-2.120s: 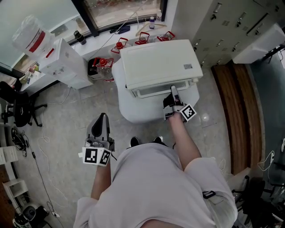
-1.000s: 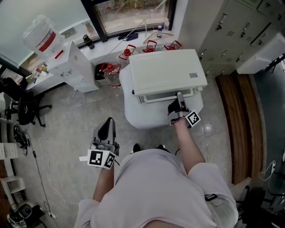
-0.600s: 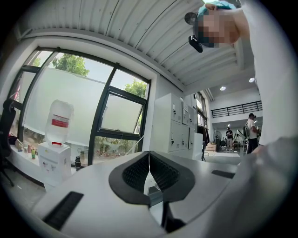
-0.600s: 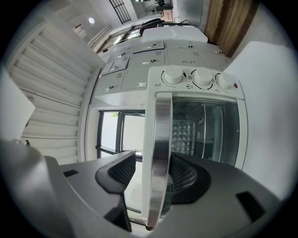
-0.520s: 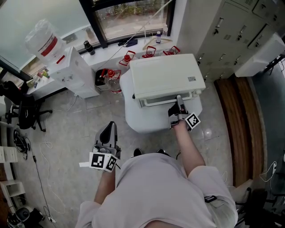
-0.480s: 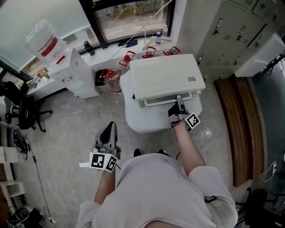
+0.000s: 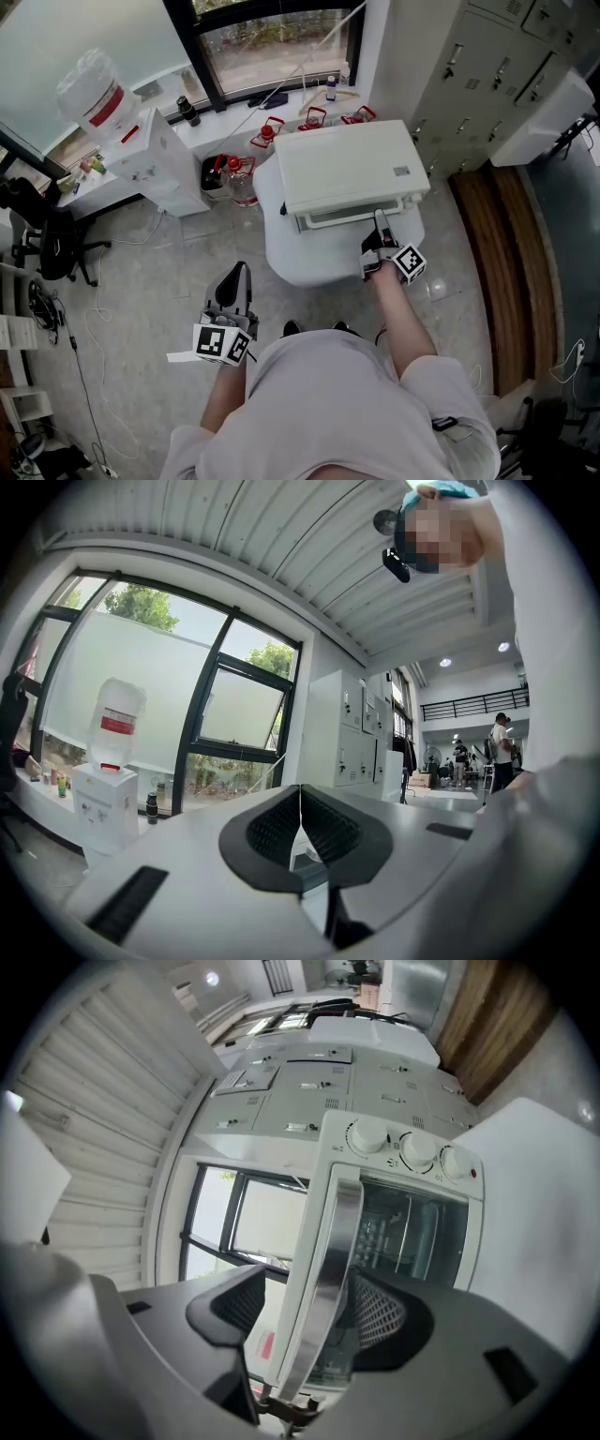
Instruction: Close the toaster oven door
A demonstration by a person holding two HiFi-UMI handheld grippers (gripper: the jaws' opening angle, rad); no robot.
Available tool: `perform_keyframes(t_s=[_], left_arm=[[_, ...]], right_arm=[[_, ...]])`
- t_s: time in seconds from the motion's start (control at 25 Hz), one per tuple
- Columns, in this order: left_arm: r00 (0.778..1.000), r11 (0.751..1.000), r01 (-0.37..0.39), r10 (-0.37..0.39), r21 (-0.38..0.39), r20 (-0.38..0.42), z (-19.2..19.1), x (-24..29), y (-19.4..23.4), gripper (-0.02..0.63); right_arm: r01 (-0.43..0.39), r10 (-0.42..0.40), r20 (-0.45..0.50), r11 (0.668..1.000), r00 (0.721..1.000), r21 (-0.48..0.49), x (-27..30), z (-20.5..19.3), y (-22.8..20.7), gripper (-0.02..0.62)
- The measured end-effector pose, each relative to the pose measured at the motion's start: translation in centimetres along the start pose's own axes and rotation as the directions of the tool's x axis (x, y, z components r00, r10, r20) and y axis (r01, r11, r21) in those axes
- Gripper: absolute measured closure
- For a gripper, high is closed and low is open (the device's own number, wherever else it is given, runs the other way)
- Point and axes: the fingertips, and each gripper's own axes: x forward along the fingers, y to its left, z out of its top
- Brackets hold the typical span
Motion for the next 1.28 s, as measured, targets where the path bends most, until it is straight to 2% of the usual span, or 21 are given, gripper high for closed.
perform_keyframes(t_s=[0.12,0.24,0.4,0.52,0.68,0.88,1.0,1.12,1.28], left_arm=[[1.0,1.0,0.013,-0.013,-0.008,0.002,-0.1,-0.2,-0.1,0.586],[1.0,1.0,0.017,-0.016,-0.021,0.005,-0.1,-0.2,0.1,0.586],[0.999,0.999,0.03,-0.03,-0.023,0.012,-0.3,-0.3,-0.3,0.586],[0.999,0.999,0.04,-0.04,-0.024,0.011,-0.3,-0.2,-0.6,0.586],[0.998,0.998,0.058,-0.057,-0.027,0.013,-0.4,-0.4,-1.0,0.586],[0.997,0.997,0.078,-0.078,-0.025,0.006,-0.4,-0.5,-1.4,0.586],[0.995,0.995,0.095,-0.095,-0.021,0.01,-0.4,-0.5,-1.7,0.586],[0.994,0.994,0.108,-0.108,-0.022,0.009,-0.4,-0.5,-2.0,0.586],[0.992,0.992,0.127,-0.127,-0.019,0.009,-0.4,-0.3,-2.3,0.586]], right_arm=[[0.057,-0.062,-0.041,0.993,0.997,-0.102,-0.7,-0.1,0.3,0.316],[0.122,-0.132,-0.045,0.975,0.99,-0.184,-1.5,0.1,0.0,0.328],[0.147,-0.163,-0.043,0.955,0.986,-0.26,-2.9,0.5,0.5,0.331],[0.131,-0.167,-0.07,0.923,0.984,-0.363,-3.5,0.4,2.3,0.337],[0.068,-0.148,-0.117,0.857,0.982,-0.511,-4.1,-0.5,6.0,0.359],[0.0,-0.117,-0.154,0.797,0.981,-0.604,-5.1,-1.9,10.8,0.405],[-0.04,-0.098,-0.164,0.732,0.982,-0.68,-5.7,-2.8,13.6,0.468],[-0.071,-0.081,-0.156,0.63,0.984,-0.773,-6.6,-3.4,16.3,0.571],[-0.117,-0.077,-0.179,0.502,0.981,-0.857,-7.6,-4.5,18.9,0.586]])
